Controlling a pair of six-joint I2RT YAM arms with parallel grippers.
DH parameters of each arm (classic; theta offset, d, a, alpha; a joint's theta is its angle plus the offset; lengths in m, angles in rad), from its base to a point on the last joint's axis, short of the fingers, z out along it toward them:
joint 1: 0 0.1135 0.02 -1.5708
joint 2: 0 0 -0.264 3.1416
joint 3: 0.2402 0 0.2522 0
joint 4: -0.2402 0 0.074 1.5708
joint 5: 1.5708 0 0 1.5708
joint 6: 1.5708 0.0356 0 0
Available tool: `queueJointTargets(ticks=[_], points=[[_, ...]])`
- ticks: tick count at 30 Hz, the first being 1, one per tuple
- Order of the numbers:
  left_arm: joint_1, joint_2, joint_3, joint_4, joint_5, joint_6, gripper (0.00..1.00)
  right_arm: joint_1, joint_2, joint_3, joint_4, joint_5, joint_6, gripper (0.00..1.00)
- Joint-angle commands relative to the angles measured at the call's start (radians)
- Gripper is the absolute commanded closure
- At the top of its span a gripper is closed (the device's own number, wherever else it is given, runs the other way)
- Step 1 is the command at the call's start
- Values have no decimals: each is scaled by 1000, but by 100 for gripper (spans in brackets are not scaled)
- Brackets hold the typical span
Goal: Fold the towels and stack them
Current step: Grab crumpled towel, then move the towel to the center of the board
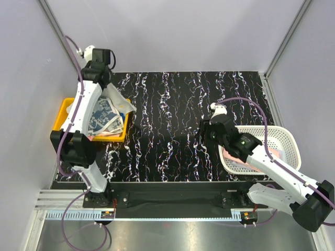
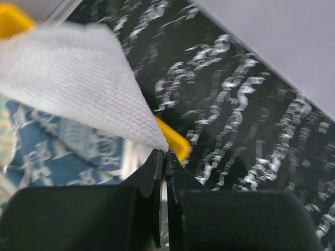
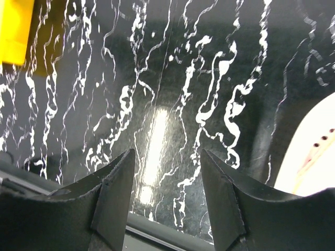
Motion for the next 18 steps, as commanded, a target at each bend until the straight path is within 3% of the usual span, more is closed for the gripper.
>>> queueJointTargets(ticks=[1, 8, 13, 17, 18], points=[[-90, 5, 171, -37, 66, 91, 100, -12, 9, 94, -26, 77, -1, 40], [-254, 33, 419, -82, 83, 170, 100, -41, 51, 189, -63, 105, 7, 41], [-375, 14, 435, -71, 123, 195, 100, -76, 54, 229, -94, 141, 7, 41], [-475, -99, 191, 30, 169, 154, 100, -96, 42, 245, -114, 161, 7, 41], [-516, -174, 7, 115, 174, 113, 100, -98, 36, 246, -117, 166, 8, 41]])
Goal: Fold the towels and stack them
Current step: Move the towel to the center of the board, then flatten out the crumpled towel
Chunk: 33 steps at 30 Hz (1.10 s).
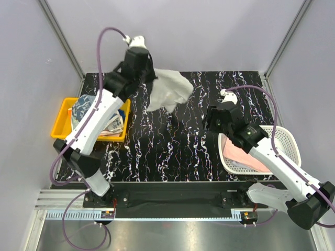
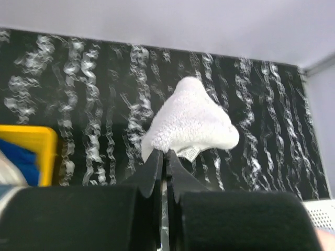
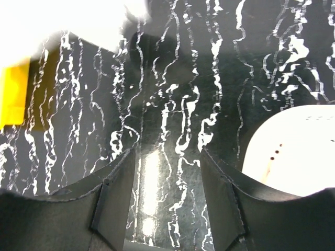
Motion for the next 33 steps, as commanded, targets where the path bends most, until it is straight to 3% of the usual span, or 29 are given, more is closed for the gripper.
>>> queueJointTargets(ticks=[1, 7, 10, 14, 18, 23, 27, 33], points=[[-91, -183, -329, 168, 54, -74, 100, -16, -26, 51, -27, 66, 6, 40], [-200, -433, -1083, 473, 79, -367, 100, -23, -41, 10, -24, 52, 21, 41], [-298, -489, -1309, 560, 91, -468, 100, -23, -21, -36, 16, 12, 26, 42], [-474, -464, -1402, 561, 102, -530, 100, -21, 51, -74, 76, -45, 49, 43], [-579, -453, -1468, 537, 112, -629, 100, -21, 152, -70, 153, -60, 40, 43], [-598, -547, -1536, 496, 100, -686, 96, -23, 352, 33, 223, -104, -14, 43], [-598, -625, -1510, 410, 88, -677, 97, -17, 483, 105, 295, -238, -83, 43], [-542, -644, -1471, 336, 80, -662, 97, 68, 698, 309, 242, -315, -149, 33]])
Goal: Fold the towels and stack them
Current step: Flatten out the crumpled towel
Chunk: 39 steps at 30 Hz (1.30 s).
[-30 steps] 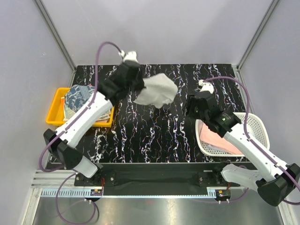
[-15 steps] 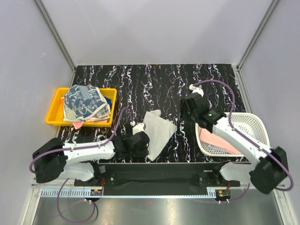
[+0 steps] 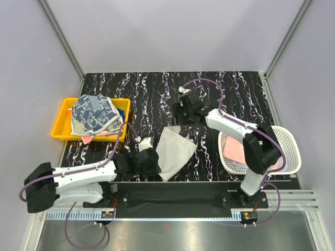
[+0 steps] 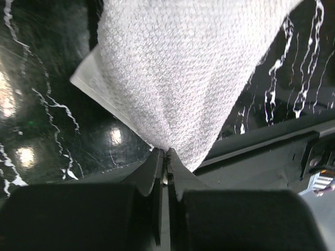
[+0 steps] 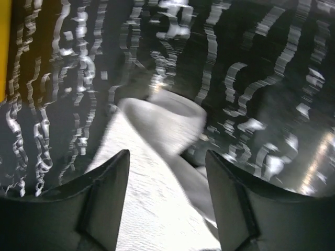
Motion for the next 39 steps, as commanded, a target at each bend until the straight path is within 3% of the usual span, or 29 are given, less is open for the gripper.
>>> queueJointTargets(ticks=[1, 9, 15, 19, 22, 23, 25, 27, 33, 36, 39], points=[[46, -16, 27, -24, -8, -1, 97, 65, 73, 117, 16, -72, -67, 32], [90, -32, 6, -14, 31, 34, 97, 126, 236, 230, -51, -61, -92, 31], [153, -55, 13, -21, 52, 76, 97, 129, 306, 290, -120, -34, -79, 43], [222, -73, 13, 0, 65, 106, 96, 131, 323, 336, -137, -8, -79, 60], [303, -59, 30, 22, 97, 148, 96, 129, 340, 397, -160, -9, -93, 79], [325, -52, 41, 25, 106, 162, 96, 128, 355, 452, -197, 23, -99, 91], [399, -14, 98, 46, 108, 206, 95, 120, 371, 518, -232, 63, -115, 100], [481, 48, 162, 72, 146, 241, 95, 73, 391, 626, -267, 49, -116, 100], [528, 293, 648, -50, 89, 362, 100, -59, 385, 953, -366, 84, -142, 100], [537, 313, 767, -95, 49, 380, 100, -95, 314, 976, -367, 86, -138, 100], [545, 310, 765, -112, 2, 407, 98, -96, 212, 834, -327, 77, -129, 100]])
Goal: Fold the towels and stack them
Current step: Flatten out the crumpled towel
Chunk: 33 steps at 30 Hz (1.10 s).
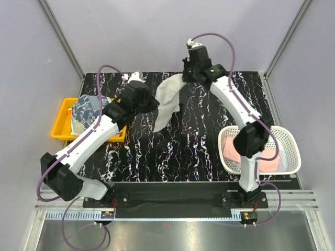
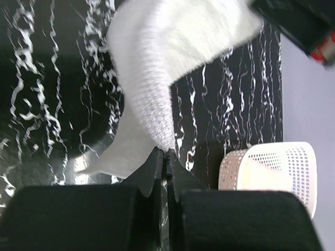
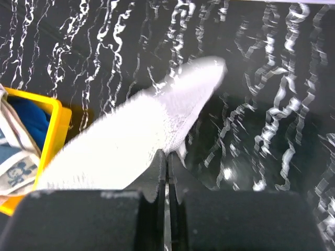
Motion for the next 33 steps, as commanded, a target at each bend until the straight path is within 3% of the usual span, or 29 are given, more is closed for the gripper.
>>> queueJointTargets(ticks=[1, 4, 8, 9, 13, 16, 17, 20, 21, 27, 32, 33], points=[[18, -5, -7, -60, -72, 60, 97, 25, -154, -134, 9, 8, 5, 100], [25, 3, -110, -12, -44, 47, 95, 25, -319, -555, 182, -66, 89, 100], [25, 23, -312, 93, 15, -7, 94, 72, -425, -937, 359, -117, 200, 100], [25, 23, -422, 166, 55, -39, 94, 91, -434, -991, 374, -107, 227, 100], [20, 8, -617, 280, 114, -87, 92, 206, -467, -1209, 453, -61, 292, 100], [11, -46, -690, 305, 134, -95, 87, 249, -536, -1389, 497, -68, 353, 100], [3, -64, -714, 298, 134, -91, 76, 252, -587, -1415, 493, -67, 361, 100], [-18, -150, -713, 241, 122, -53, 53, 261, -684, -1461, 439, -44, 373, 98], [-21, -188, -699, 200, 94, -41, 50, 262, -704, -1458, 418, -36, 370, 96], [-21, -198, -459, 74, -13, 66, 37, 261, -778, -1377, 267, 108, 346, 72], [-5, 65, -203, 75, -18, 247, 32, 244, -679, -1221, 157, 297, 343, 41], [-1, 113, -152, 75, -12, 278, 31, 230, -659, -1205, 157, 304, 343, 39]])
